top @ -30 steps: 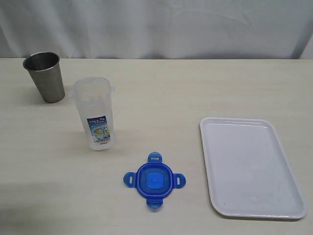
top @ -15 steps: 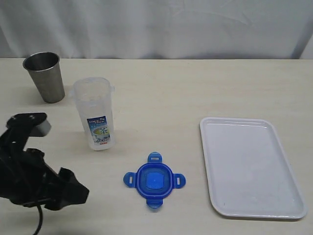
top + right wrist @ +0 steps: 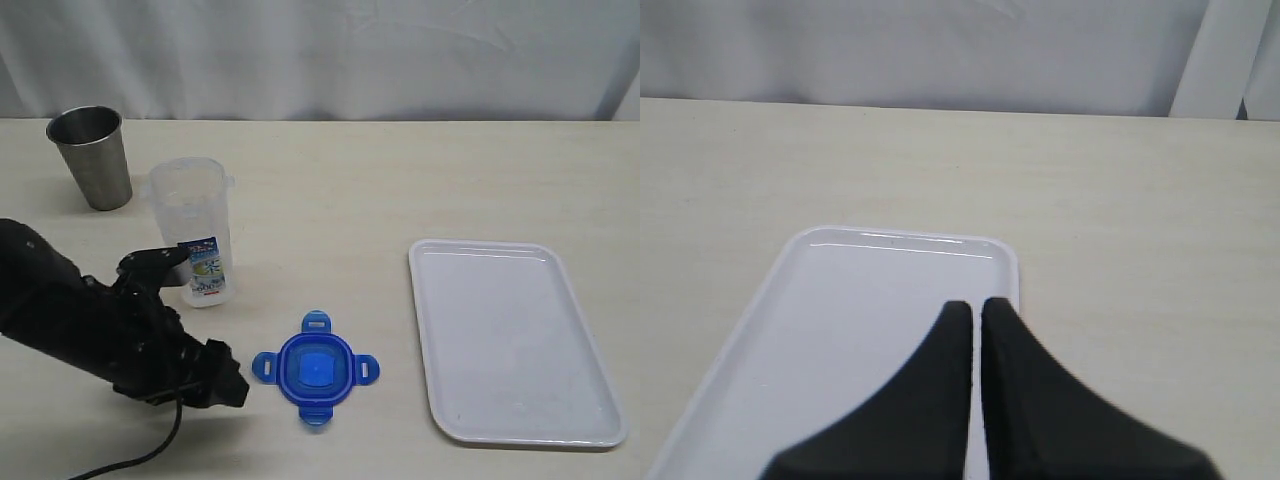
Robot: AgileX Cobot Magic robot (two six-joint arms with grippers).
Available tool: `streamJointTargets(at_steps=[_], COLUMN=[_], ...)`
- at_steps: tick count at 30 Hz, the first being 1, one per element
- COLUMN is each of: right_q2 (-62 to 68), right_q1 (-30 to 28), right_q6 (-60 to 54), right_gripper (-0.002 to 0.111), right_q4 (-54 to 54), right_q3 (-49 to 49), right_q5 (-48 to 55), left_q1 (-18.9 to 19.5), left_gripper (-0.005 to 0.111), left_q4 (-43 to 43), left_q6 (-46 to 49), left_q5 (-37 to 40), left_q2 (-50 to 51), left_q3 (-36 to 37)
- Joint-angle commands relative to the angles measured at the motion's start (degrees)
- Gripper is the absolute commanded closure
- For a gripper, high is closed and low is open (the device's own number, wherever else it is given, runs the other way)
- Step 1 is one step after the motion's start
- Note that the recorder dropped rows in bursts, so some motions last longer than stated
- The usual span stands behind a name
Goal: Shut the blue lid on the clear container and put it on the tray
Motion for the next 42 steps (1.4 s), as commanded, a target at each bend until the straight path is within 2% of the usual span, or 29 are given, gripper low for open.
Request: streamJointTargets(at_steps=[1,15,29,34,42], right_q2=[-0.24,-0.24,-0.24,-0.24,-0.24], right_q1=[0.05,0.05,0.05,0.05,0.05], right_q6=[-0.01,-0.01,-0.01,-0.01,-0.01], right_gripper=[0.104,0.104,0.104,0.104,0.104], right_q4=[-0.28,-0.28,-0.28,-0.28,-0.28], right_q3=[0.21,0.21,0.21,0.21,0.21], right_q5=[-0.18,-0.18,-0.18,-0.18,-0.18], left_q1=[-0.12,-0.12,-0.64,-3.0,-3.43], left_gripper=[0.038,0.038,0.038,0.038,0.038], left_q4=[-10.73,-22.2,-21.56,-27.29,-26.78], left_q6=[9.15,22.14,25.34,32.3,34.64], left_q5=[1.98,1.9,5.15,3.43,-0.38], left_q2=[3.43,10.63,10.85,10.85,10.85], left_q3=[-2.55,-3.97,-4.9,-4.9,-5.42])
